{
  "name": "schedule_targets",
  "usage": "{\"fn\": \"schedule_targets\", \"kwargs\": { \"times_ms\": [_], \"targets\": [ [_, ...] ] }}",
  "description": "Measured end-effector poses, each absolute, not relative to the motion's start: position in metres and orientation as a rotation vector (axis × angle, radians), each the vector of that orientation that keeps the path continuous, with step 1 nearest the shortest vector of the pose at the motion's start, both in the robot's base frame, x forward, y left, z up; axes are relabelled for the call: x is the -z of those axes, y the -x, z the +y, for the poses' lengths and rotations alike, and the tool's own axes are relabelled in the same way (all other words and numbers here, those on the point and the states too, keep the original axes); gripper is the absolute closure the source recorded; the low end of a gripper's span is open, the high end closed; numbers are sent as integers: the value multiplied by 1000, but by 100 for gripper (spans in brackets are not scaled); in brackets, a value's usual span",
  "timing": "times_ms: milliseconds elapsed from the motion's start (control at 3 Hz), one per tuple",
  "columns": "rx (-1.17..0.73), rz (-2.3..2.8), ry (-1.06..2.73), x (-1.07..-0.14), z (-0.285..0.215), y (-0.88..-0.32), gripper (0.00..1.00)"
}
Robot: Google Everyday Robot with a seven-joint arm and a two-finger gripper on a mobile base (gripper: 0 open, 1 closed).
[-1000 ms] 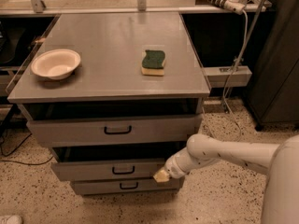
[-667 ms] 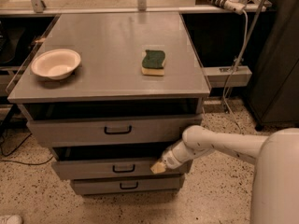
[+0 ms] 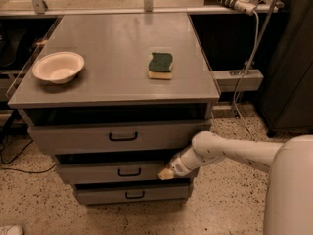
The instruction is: Close middle drawer
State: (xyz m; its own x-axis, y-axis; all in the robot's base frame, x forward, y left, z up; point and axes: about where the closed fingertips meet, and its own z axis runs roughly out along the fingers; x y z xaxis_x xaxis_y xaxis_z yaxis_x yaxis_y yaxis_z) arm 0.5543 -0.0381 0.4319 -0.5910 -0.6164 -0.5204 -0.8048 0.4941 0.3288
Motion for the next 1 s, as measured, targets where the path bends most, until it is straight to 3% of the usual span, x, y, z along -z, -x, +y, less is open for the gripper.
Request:
{"fn": "schedule_targets", "kwargs": {
  "times_ms": [333,667,1000],
  "targets": [
    [-790,2409,1191,-432,-38,-554,27],
    [-790,2409,1192,-432,-38,-554,4],
    [-790,2409,1192,-432,-38,-554,0]
  ]
}}
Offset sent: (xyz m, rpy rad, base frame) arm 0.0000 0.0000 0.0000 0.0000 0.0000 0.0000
